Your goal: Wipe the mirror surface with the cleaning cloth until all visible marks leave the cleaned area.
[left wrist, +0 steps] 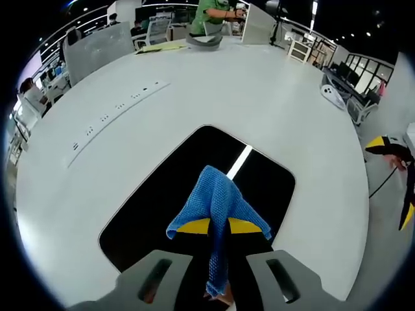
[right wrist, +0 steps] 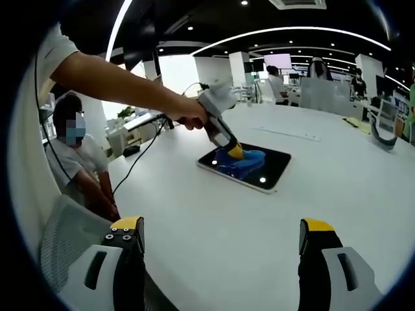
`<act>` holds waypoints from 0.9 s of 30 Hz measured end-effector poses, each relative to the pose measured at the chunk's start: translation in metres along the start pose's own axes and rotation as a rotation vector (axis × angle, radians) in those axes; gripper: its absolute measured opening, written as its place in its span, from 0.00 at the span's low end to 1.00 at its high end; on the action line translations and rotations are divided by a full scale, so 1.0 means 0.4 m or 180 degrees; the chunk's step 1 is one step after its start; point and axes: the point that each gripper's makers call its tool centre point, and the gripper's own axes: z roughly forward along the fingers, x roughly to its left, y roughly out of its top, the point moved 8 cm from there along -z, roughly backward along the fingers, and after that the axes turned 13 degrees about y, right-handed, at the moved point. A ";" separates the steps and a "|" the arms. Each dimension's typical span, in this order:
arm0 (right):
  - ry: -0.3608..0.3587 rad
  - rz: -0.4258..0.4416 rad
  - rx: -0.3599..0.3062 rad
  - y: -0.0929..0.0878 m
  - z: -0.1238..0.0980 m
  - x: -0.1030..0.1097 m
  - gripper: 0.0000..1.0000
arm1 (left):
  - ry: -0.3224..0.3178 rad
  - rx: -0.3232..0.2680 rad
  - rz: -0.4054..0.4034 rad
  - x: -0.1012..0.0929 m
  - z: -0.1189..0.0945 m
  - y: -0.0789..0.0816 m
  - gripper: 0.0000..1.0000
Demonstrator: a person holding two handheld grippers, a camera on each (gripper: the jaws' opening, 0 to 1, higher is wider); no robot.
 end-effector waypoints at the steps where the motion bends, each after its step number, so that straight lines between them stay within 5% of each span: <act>1: -0.0002 -0.0002 -0.0001 0.000 0.000 -0.001 1.00 | 0.0001 -0.0006 0.0005 0.001 -0.001 -0.002 0.06; 27: -0.0001 0.0017 0.0026 0.001 0.011 0.001 1.00 | -0.0026 -0.0037 -0.0032 0.035 -0.017 -0.031 0.06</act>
